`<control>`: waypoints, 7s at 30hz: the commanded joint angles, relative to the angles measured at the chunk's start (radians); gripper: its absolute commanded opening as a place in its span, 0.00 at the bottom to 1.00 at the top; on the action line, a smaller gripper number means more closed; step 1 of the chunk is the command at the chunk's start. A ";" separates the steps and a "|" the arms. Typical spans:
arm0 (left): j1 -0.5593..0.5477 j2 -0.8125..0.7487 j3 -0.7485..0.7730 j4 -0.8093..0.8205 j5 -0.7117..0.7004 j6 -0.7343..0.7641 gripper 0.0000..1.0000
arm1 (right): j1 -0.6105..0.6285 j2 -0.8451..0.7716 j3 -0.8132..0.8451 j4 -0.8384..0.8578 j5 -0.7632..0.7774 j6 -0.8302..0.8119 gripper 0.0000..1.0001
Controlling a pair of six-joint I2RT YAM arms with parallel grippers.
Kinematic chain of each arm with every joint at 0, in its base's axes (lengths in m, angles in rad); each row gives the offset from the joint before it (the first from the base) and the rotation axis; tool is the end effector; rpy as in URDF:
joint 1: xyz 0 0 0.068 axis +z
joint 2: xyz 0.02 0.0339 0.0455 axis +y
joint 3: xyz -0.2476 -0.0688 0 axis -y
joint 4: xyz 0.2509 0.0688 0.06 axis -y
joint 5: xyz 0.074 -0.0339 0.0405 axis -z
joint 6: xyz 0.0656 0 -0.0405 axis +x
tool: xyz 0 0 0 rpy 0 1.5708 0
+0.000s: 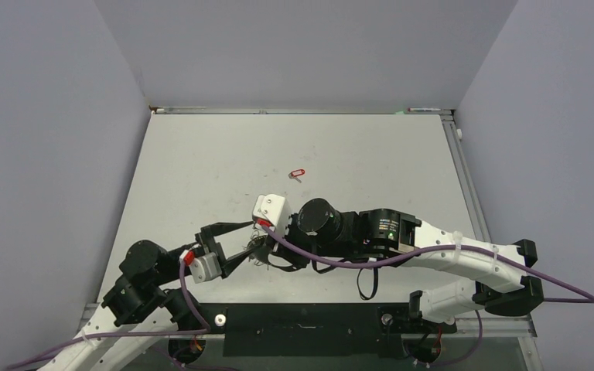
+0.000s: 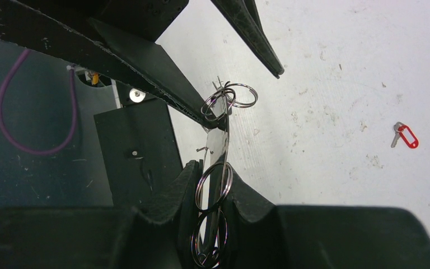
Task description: Put the keys on the keyring
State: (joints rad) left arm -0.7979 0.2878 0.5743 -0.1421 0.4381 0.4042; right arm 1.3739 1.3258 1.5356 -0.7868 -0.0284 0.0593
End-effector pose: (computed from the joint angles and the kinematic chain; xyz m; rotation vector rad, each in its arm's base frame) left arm 0.0767 -0.1185 0.3314 1.1081 0.9677 -0.6331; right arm 0.0588 0.3042 0.3885 -1.4041 1.7907 0.8348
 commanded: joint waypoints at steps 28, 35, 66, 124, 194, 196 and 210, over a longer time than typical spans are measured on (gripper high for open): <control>-0.011 0.015 0.032 -0.020 0.188 -0.094 0.00 | 0.033 -0.056 -0.023 0.005 0.098 -0.024 0.27; -0.010 0.017 0.020 -0.013 0.150 -0.262 0.00 | 0.023 -0.090 -0.067 0.013 0.147 -0.008 0.55; -0.011 0.144 -0.043 0.054 -0.186 -0.852 0.00 | 0.042 -0.211 -0.439 0.484 0.305 0.784 0.50; -0.012 0.100 0.035 -0.300 -0.556 -0.668 0.39 | -0.676 0.388 -0.481 0.595 -0.299 0.381 0.37; -0.001 -0.113 -0.022 0.173 -0.013 -0.504 0.50 | -0.300 -0.406 -0.704 0.850 -0.394 0.067 0.05; -0.001 -0.088 -0.025 0.208 0.030 -0.514 0.49 | -0.288 -0.431 -0.720 0.884 -0.418 0.079 0.05; -0.001 0.029 -0.095 0.413 0.176 -0.665 0.33 | -0.259 -0.531 -0.838 1.207 -0.463 0.221 0.05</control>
State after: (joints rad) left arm -0.8021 0.3065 0.4908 0.1421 0.5652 -0.2020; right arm 1.1030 0.8207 0.7105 0.2016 -0.4667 0.2291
